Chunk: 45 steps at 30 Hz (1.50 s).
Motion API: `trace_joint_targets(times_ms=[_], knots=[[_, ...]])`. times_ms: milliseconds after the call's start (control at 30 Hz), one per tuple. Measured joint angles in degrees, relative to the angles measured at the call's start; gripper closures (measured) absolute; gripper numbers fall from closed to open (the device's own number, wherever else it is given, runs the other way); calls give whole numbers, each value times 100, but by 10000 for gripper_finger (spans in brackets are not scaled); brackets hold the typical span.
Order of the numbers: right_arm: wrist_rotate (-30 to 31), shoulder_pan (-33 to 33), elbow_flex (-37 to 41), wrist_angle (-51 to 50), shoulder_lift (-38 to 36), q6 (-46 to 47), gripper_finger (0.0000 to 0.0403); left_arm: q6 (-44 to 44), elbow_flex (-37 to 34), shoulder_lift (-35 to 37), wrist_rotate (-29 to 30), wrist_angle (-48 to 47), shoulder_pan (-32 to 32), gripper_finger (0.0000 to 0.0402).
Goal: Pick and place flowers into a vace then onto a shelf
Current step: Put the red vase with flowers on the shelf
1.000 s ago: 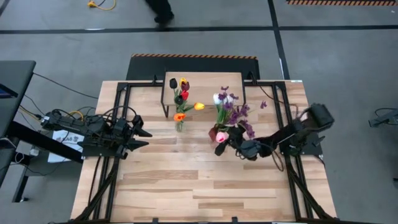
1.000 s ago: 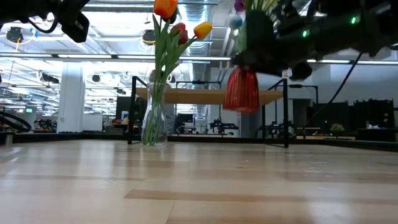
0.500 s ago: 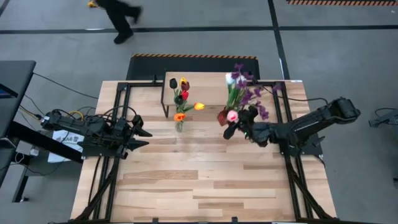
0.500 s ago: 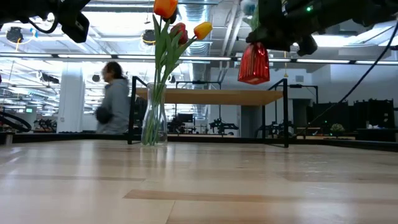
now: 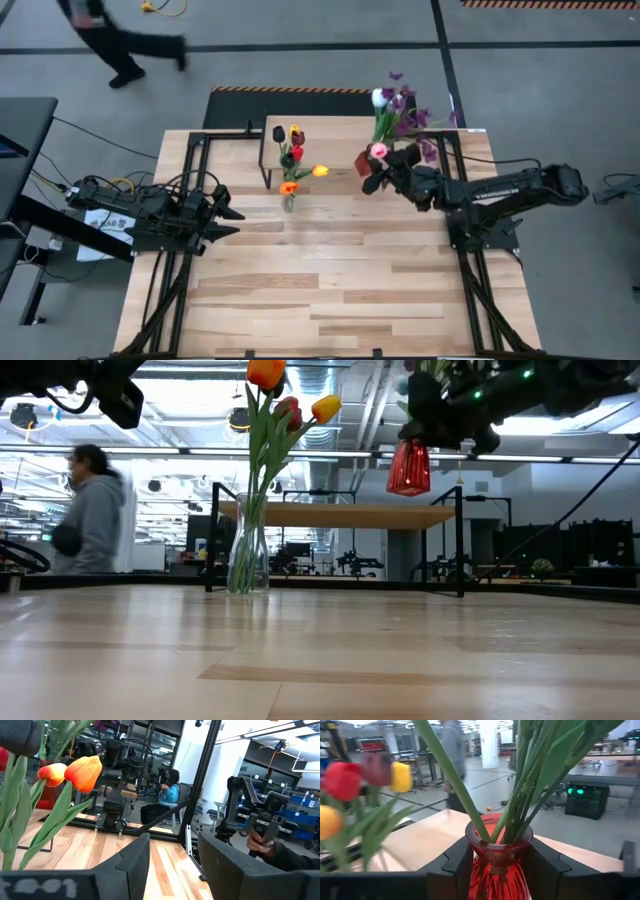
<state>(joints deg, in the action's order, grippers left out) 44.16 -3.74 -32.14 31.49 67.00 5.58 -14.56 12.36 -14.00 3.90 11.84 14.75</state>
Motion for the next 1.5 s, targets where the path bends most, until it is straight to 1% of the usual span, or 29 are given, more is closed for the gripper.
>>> trace_joint_targets(times_ms=[167, 267, 433, 533, 667, 900, 1133, 1333, 1500], knots=[[-264, -447, 0, -7, 57, 47, 281, 2, 0, 0, 0, -1, -1, 246], [-280, -628, 0, 18, 55, 44, 280, 45, 0, 0, 0, -1, -1, 246], [-288, -889, 0, 14, 56, 42, 264, 45, 0, 1, 0, -1, -1, 246], [-388, -1011, 0, 14, 55, 37, 272, 45, 0, 2, 0, -1, 2, 246], [-393, -1083, -1, 1, 57, -104, 280, 45, 0, 0, 0, -1, -1, 246], [-390, -1196, -2, -47, 57, -153, 262, 45, 0, 0, 0, -1, -1, 246], [-388, -1233, -2, -119, 172, -111, 277, 45, 0, 0, 0, 2, 2, 246], [-342, -1275, -2, -108, 173, -116, 262, 45, 0, 2, 0, 1, -1, 246], [-359, -1404, -2, -108, 173, -109, 272, 45, 0, 1, 0, 2, -1, 246]])
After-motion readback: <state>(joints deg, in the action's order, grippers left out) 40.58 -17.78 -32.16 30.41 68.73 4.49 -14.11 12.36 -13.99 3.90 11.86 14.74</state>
